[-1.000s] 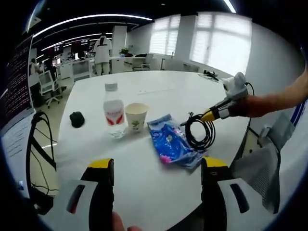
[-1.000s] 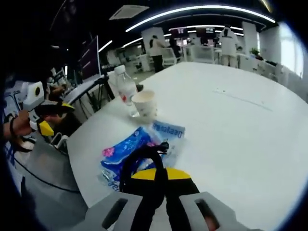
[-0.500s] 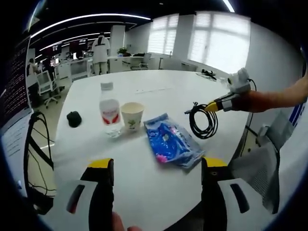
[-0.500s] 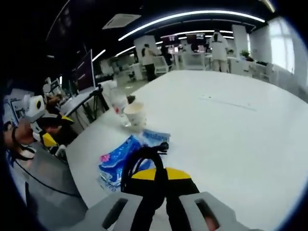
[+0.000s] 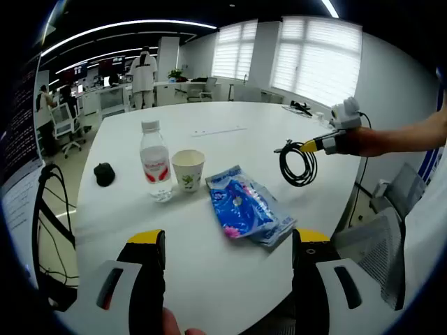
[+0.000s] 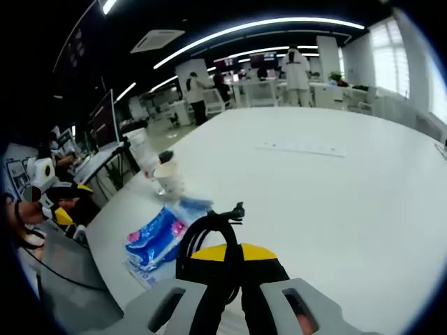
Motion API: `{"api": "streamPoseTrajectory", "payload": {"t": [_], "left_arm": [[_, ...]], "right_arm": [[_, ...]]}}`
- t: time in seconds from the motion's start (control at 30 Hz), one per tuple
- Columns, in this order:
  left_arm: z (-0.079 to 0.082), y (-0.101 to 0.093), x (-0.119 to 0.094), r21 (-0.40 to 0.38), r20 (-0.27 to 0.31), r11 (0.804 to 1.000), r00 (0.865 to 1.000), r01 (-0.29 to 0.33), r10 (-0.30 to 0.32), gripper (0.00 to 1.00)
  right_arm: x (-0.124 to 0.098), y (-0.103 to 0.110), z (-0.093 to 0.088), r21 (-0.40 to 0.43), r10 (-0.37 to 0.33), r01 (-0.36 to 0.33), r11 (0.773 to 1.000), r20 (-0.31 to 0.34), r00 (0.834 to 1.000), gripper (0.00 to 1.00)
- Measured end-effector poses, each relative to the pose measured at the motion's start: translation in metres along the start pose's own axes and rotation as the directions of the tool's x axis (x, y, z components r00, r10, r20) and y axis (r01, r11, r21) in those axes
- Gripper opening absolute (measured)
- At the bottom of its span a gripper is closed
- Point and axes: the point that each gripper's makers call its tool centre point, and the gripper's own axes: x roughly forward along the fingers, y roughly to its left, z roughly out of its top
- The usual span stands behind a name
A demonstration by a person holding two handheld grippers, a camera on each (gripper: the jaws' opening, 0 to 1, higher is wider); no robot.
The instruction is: Arrange the tabletop items into an orderly group along one side of the table until the central work area is clear of visible clutter.
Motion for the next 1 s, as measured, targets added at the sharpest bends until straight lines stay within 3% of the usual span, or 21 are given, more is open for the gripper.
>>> {"api": "streamPoseTrajectory", "payload": {"t": [0.27, 0.47, 0.77, 1.0], "left_arm": [[0.002, 0.001, 0.0, -0.006, 0.001, 1.0, 1.0, -0.004, 0.004, 0.75], [0.001, 0.001, 0.0, -0.009, -0.002, 1.0, 1.0, -0.009, 0.009, 0.75], [0.004, 0.007, -0.001, -0.024, 0.004, 0.999, 1.0, -0.024, 0.024, 0.75], [0.001, 0.01, -0.003, -0.034, 0.002, 0.999, 0.999, -0.036, 0.037, 0.75]], "right_arm": [[-0.001, -0.035, 0.013, 0.035, -0.052, 0.052, 0.998, 0.005, 0.999, 0.01], [-0.001, -0.038, 0.012, 0.044, -0.064, 0.064, 0.997, 0.001, 0.998, 0.01], [0.013, -0.05, -0.012, 0.061, -0.059, 0.063, 0.996, -0.061, 0.996, 0.01], [0.019, -0.054, -0.017, 0.067, -0.053, 0.06, 0.996, -0.091, 0.994, 0.01]]}}
